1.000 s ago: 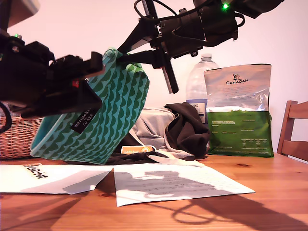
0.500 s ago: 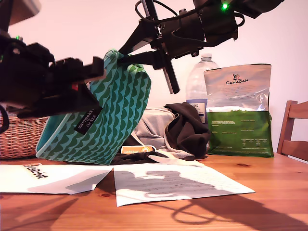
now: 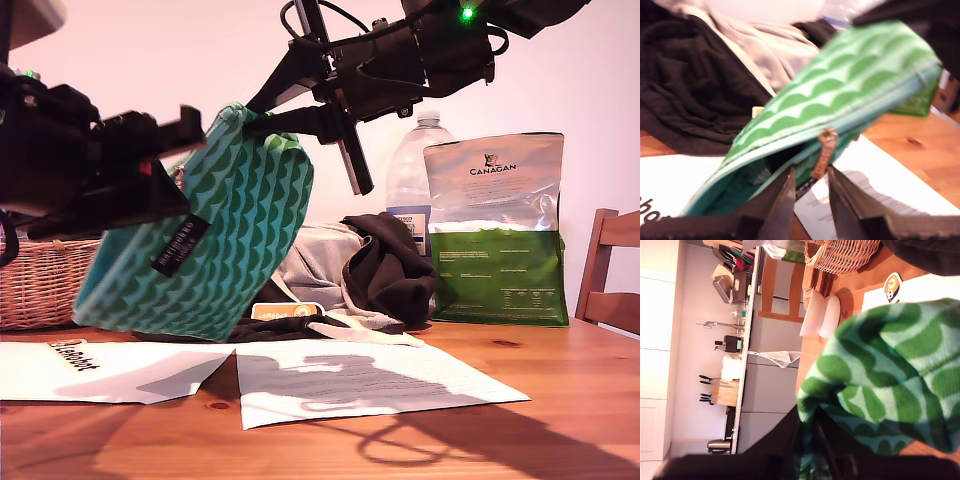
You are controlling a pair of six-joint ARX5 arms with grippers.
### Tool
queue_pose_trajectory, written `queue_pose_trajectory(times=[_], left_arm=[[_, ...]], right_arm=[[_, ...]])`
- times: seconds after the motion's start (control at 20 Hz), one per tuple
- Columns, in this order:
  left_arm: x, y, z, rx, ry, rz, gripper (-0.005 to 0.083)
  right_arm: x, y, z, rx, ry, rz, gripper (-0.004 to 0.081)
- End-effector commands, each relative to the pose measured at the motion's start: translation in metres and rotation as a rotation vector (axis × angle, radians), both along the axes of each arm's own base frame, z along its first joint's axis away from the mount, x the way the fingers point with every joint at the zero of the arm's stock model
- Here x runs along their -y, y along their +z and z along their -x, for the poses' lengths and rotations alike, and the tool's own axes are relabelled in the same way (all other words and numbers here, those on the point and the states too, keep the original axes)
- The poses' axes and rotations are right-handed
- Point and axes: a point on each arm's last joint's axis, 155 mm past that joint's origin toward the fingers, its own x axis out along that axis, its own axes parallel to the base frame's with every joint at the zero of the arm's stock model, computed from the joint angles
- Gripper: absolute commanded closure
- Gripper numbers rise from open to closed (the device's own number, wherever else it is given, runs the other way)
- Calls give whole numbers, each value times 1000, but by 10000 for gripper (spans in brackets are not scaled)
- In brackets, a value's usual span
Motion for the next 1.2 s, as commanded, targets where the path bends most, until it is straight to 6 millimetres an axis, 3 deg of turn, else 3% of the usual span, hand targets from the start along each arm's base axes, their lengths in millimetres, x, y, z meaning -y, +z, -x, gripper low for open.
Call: queue_pose_trajectory(times=[0.0,0.35,0.65,0.9,1.15], left_arm=[[6,8,-2,11,-20,20,593],[23,-8,-6,-35,-67,4,593],[32,-1,-9,-22,-91,27,601],[32,-1,-8,-26,-93,33,771],[35,-1,-6,-28,-112,34,793]], right_arm=[[-6,10,-3,32,12,-20,783],[-6,10,-2,32,13,-20,783],[-7,9,-2,34,9,-18,783],[-7,9,-2,41,10,-16,783],[-7,9,-2,56,13,-8,783]])
